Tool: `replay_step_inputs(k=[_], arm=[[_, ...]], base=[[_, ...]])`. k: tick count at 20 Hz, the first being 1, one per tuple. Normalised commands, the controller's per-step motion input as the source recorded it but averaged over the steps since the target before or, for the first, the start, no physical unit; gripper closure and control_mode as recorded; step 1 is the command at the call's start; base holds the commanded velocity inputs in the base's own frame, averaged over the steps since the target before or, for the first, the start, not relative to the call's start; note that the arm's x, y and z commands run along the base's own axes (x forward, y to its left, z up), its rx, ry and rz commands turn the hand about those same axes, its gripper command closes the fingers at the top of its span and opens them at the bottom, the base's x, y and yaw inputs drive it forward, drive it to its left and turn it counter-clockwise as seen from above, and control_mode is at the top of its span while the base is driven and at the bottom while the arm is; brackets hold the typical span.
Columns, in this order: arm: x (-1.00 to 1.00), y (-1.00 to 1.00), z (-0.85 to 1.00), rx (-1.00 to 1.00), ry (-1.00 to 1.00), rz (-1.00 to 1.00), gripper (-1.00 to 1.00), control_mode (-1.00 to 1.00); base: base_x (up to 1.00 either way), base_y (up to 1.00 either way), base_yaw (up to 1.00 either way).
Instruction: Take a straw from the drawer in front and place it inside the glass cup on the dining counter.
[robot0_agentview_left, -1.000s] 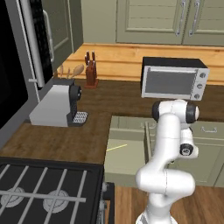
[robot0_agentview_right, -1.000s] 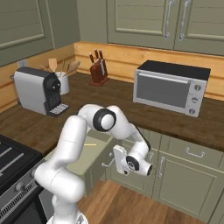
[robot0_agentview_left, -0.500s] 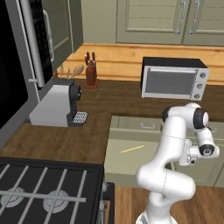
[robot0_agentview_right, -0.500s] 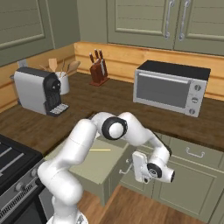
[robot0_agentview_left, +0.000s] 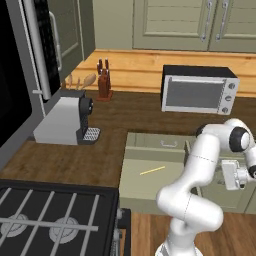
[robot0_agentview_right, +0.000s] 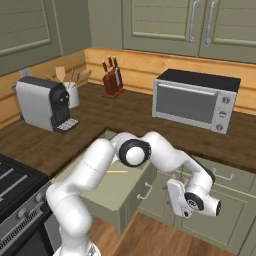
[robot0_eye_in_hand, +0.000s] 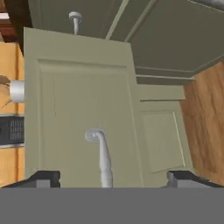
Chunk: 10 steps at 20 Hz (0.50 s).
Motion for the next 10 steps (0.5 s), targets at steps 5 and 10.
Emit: replay_step_inputs(k=[5,10], arm=[[-0.23,0.0,1.0,-0.32,0.0,-0.11,-1.0,-1.0],[-0.06,0.28,1.0,-0.38,0.01,-0.05,-1.0,-1.0]], base=[[0.0,0.0,0.0],[0.0,0.0,0.0]])
